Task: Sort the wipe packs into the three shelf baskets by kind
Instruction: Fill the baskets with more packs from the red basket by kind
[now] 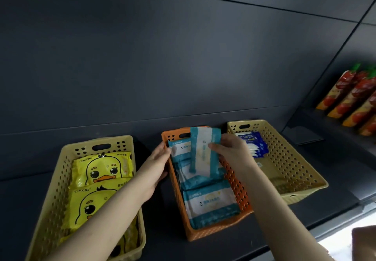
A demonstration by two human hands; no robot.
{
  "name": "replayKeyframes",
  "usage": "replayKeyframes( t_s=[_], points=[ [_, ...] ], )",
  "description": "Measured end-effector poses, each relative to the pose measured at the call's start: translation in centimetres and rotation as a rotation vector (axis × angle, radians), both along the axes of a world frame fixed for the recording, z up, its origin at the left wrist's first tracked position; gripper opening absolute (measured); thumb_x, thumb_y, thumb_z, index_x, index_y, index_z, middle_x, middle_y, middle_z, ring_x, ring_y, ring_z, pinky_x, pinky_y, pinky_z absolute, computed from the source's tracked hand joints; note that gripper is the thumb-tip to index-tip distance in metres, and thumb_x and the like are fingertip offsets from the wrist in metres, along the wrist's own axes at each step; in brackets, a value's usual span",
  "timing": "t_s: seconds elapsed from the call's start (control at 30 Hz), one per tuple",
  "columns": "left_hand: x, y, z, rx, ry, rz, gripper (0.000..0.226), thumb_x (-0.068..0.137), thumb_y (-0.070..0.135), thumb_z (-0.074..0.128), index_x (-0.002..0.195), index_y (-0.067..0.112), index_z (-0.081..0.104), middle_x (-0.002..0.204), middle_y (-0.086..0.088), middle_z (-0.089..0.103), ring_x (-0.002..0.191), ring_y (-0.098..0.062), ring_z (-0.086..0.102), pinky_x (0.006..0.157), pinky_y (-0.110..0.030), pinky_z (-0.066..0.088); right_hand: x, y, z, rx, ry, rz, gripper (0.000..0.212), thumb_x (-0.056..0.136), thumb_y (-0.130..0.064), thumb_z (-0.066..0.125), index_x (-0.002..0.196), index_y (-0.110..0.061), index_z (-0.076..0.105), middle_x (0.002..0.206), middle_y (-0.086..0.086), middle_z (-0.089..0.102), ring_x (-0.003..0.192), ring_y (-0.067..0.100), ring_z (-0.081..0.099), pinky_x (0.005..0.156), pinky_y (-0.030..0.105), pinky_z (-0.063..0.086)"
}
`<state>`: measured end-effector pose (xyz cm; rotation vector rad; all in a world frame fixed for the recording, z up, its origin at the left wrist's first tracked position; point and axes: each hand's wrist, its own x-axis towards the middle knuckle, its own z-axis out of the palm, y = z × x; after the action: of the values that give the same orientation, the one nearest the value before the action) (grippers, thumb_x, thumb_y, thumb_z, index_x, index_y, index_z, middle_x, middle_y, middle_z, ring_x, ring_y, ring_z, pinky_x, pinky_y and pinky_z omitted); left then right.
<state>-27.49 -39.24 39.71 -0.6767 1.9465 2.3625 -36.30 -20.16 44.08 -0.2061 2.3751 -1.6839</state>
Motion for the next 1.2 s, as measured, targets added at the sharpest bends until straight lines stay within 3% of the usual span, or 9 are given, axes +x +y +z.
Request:
replayKeyframes(
  t_s=[0.1, 0.23, 0.37, 0.5, 0.57, 0.7, 0.87, 1.03, 1.2],
  points=[
    [-0.3, -0.1, -0.1, 0.038, -0.012, -0.011, 0.031, 0.095, 0.054, 0.043, 0.126, 0.056, 0.049, 0.131, 0.02, 0.057, 0.128, -0.009, 0.046, 0.11, -0.048, 0.032, -1.9, 0.5, 3.4, 0.178, 0.151, 0.239, 0.014, 0.091, -0.017, 0.064, 0.105, -0.013, 0.066, 0.096, -0.001, 0.074, 0.081, 0.007, 0.071, 0.07, 0.024, 0.059],
    [-0.4, 0.0, 0.0, 0.066, -0.021, 0.011, 0.026, 0.094, 0.059, 0.039, 0.118, 0.054, 0.049, 0.132, 0.021, 0.052, 0.13, -0.01, 0.044, 0.112, -0.048, 0.029, -4.5, -0.6, 4.4, 0.5, 0.126, 0.557, 0.028, 0.092, -0.016, 0.062, 0.12, -0.022, 0.064, 0.109, -0.002, 0.072, 0.094, 0.01, 0.069, 0.082, 0.028, 0.056],
    [-0.6, -0.1, -0.5, 0.066, -0.033, 0.017, 0.022, 0.098, 0.053, 0.036, 0.113, 0.055, 0.051, 0.124, 0.024, 0.055, 0.126, -0.008, 0.045, 0.111, -0.047, 0.03, -4.7, -1.5, 2.1, 0.618, 0.16, 0.648, 0.049, 0.089, -0.02, 0.067, 0.136, -0.024, 0.053, 0.131, -0.004, 0.059, 0.106, 0.0, 0.054, 0.075, 0.002, 0.041],
    [-0.8, -0.3, -1.0, 0.065, -0.025, 0.021, 0.029, 0.096, 0.054, 0.039, 0.123, 0.052, 0.05, 0.127, 0.021, 0.058, 0.124, -0.009, 0.048, 0.11, -0.047, 0.033, -4.4, 0.1, -0.2, 0.831, 0.375, 0.562, 0.061, 0.085, -0.034, 0.069, 0.141, -0.034, 0.045, 0.144, -0.005, 0.045, 0.129, 0.016, 0.037, 0.108, 0.031, 0.03],
    [-1.0, -0.2, -1.1, 0.055, -0.019, 0.032, 0.028, 0.097, 0.053, 0.038, 0.122, 0.052, 0.051, 0.125, 0.022, 0.059, 0.122, -0.008, 0.049, 0.108, -0.046, 0.034, -3.9, 0.6, -0.7, 0.892, 0.396, 0.576, 0.059, 0.088, -0.039, 0.064, 0.142, -0.04, 0.041, 0.148, -0.009, 0.039, 0.135, 0.019, 0.027, 0.113, 0.042, 0.02],
    [-1.0, 0.1, -0.9, 0.034, -0.025, 0.032, 0.023, 0.098, 0.052, 0.036, 0.111, 0.055, 0.054, 0.118, 0.025, 0.06, 0.115, -0.003, 0.051, 0.101, -0.04, 0.039, -3.3, 0.7, -1.7, 0.883, 0.324, 0.642, 0.05, 0.091, -0.037, 0.058, 0.135, -0.055, 0.042, 0.145, -0.009, 0.034, 0.136, 0.02, 0.02, 0.104, 0.038, 0.011],
    [-0.6, -0.2, -1.0, 0.02, -0.003, 0.024, 0.047, 0.096, 0.047, 0.046, 0.142, 0.046, 0.035, 0.148, 0.014, 0.041, 0.136, -0.013, 0.037, 0.113, -0.047, 0.029, -3.2, 0.3, -1.4, 0.93, 0.439, 0.758, 0.051, 0.096, -0.028, 0.051, 0.138, -0.053, 0.038, 0.15, -0.027, 0.029, 0.141, 0.008, 0.013, 0.109, 0.043, 0.008],
    [-0.3, 0.1, -0.7, -0.053, 0.009, 0.01, 0.065, 0.097, 0.009, 0.05, 0.15, 0.034, 0.023, 0.154, 0.012, 0.03, 0.141, -0.009, 0.027, 0.116, -0.04, 0.023, -3.0, 0.3, -1.9, 0.874, 0.422, 0.761, 0.051, 0.091, -0.046, 0.055, 0.14, -0.042, 0.043, 0.148, -0.017, 0.038, 0.14, 0.012, 0.022, 0.114, 0.041, 0.019],
    [-0.2, 0.1, -0.7, -0.099, -0.002, 0.014, 0.069, 0.095, 0.003, 0.051, 0.151, 0.033, 0.022, 0.155, 0.01, 0.028, 0.143, -0.009, 0.025, 0.115, -0.04, 0.025, -2.9, 0.7, -2.7, 0.841, 0.499, 0.729, 0.053, 0.091, -0.049, 0.055, 0.141, -0.035, 0.045, 0.14, -0.011, 0.044, 0.133, 0.012, 0.033, 0.111, 0.036, 0.03]
  ],
)
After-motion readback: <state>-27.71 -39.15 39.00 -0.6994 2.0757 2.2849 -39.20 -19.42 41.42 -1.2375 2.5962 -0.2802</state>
